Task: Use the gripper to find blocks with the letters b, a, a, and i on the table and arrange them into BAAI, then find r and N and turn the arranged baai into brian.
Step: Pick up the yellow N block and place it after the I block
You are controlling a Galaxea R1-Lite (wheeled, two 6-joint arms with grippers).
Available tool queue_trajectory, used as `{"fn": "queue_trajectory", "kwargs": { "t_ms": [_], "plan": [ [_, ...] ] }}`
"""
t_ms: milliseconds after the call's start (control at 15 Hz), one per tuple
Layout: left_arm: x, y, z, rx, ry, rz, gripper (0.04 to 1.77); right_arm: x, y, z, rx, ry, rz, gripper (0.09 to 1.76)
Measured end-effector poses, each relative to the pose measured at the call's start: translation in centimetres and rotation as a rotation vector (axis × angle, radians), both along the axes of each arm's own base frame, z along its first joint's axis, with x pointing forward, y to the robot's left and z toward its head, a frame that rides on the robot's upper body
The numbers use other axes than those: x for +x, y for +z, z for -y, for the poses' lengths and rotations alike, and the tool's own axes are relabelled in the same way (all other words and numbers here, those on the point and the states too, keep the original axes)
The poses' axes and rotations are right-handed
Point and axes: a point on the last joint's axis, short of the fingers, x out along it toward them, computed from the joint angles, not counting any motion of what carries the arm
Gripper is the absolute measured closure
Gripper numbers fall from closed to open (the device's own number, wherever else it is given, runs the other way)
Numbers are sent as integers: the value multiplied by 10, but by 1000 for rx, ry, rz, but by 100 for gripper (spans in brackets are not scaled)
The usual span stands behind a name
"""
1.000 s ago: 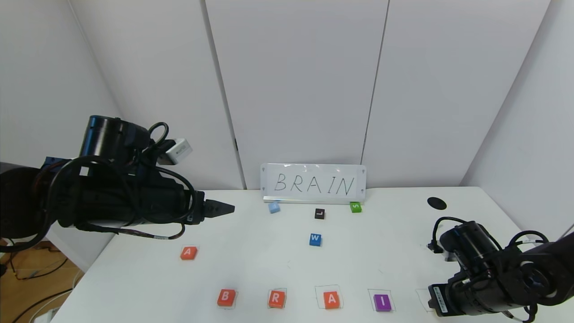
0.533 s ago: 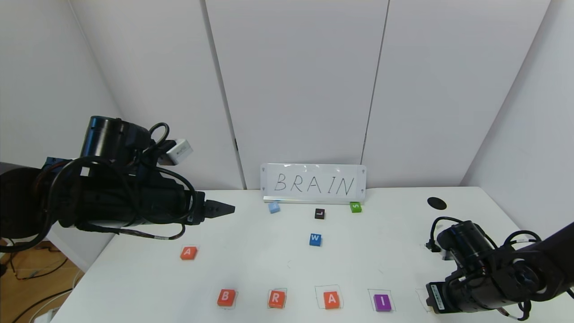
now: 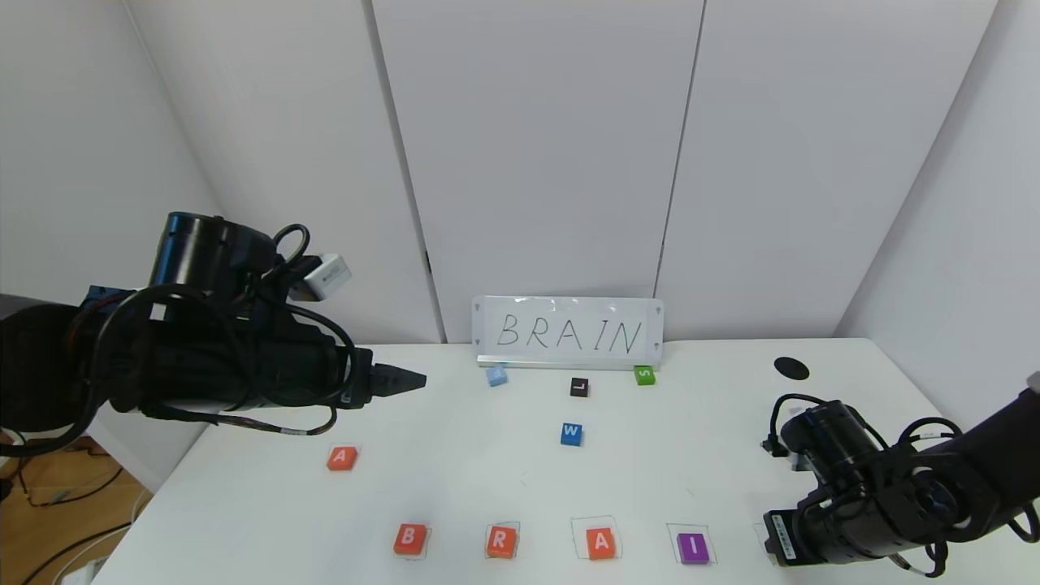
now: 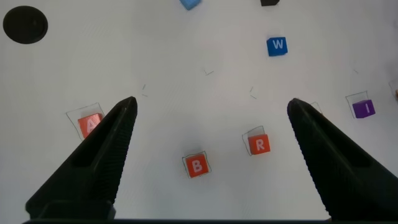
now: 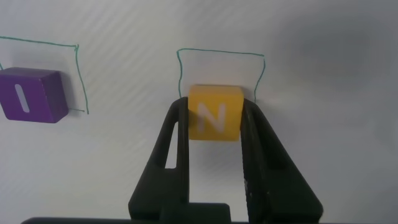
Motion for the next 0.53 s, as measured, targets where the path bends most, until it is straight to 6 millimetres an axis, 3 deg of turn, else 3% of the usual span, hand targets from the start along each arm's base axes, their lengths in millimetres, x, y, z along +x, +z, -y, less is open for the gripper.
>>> {"fn": "queue_trajectory", "kwargs": {
  "t_ms": [533],
  "plan": [
    [0, 0, 0, 0, 0, -1, 9, 1, -2, 0, -3, 0, -6, 130]
  ]
}}
